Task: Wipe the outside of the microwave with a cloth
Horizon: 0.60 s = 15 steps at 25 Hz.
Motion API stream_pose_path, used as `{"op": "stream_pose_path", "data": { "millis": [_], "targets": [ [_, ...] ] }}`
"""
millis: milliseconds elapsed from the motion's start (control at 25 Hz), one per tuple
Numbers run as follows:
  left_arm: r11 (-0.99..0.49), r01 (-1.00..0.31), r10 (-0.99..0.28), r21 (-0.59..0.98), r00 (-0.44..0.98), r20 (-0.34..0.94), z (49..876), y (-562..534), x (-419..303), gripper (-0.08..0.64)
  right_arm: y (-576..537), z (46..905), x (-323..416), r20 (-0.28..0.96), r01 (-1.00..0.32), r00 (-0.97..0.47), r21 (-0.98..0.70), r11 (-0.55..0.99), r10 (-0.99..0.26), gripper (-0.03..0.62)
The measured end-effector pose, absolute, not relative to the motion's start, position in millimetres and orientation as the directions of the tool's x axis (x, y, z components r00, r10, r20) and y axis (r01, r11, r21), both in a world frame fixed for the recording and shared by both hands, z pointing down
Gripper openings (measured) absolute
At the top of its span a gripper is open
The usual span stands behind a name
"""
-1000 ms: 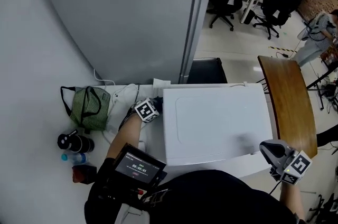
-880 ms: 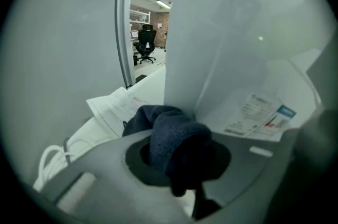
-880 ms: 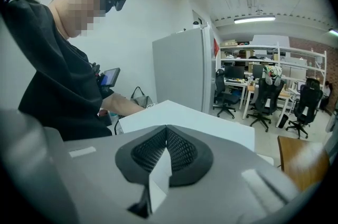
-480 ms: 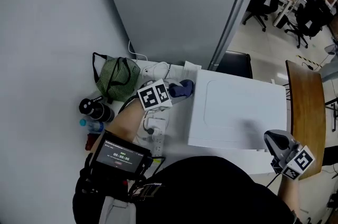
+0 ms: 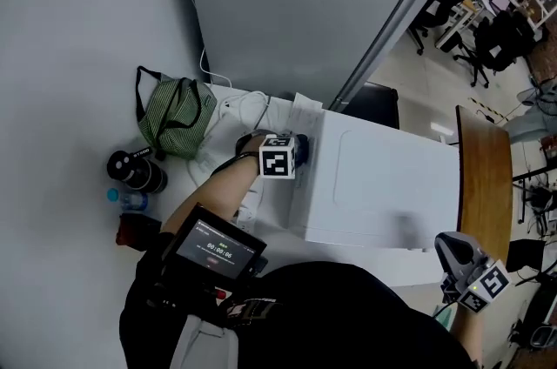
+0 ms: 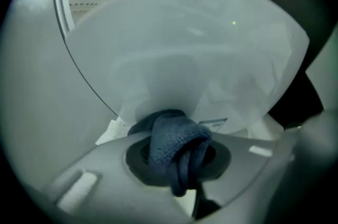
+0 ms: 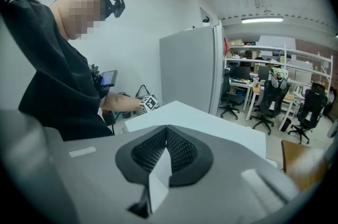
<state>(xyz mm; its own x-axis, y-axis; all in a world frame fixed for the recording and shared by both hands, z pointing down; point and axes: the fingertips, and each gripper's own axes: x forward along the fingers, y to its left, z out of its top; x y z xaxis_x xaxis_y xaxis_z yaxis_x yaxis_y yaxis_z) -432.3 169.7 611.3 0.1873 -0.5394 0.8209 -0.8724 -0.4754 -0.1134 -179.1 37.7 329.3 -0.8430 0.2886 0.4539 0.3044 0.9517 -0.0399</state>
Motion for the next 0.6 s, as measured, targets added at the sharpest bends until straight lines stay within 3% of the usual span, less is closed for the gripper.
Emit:
{"op": "stream_pose_path", "data": {
  "millis": [320,440,600],
  "targets": [
    [-0.418,-0.907,-0.509,-0.041,0.197,0.838,696.4,170.8,-433.7,0.058,43.1,324.0,-184.0,0.498,0.315,-0.822,-0.007,0.949,0.277,0.006],
    [-0.420,-0.905,-0.525,-0.065,0.184,0.831,670.7,180.1,-432.1,0.057,49.2,323.8,-194.5,0.475,0.349,-0.823,-0.011,0.937,0.312,0.006],
    [-0.392,-0.908,-0.618,-0.147,0.142,0.773,577.5,192.6,-429.8,0.058,55.8,327.5,-208.0,0.422,0.400,-0.826,-0.027,0.916,0.374,0.006]
  ]
}}
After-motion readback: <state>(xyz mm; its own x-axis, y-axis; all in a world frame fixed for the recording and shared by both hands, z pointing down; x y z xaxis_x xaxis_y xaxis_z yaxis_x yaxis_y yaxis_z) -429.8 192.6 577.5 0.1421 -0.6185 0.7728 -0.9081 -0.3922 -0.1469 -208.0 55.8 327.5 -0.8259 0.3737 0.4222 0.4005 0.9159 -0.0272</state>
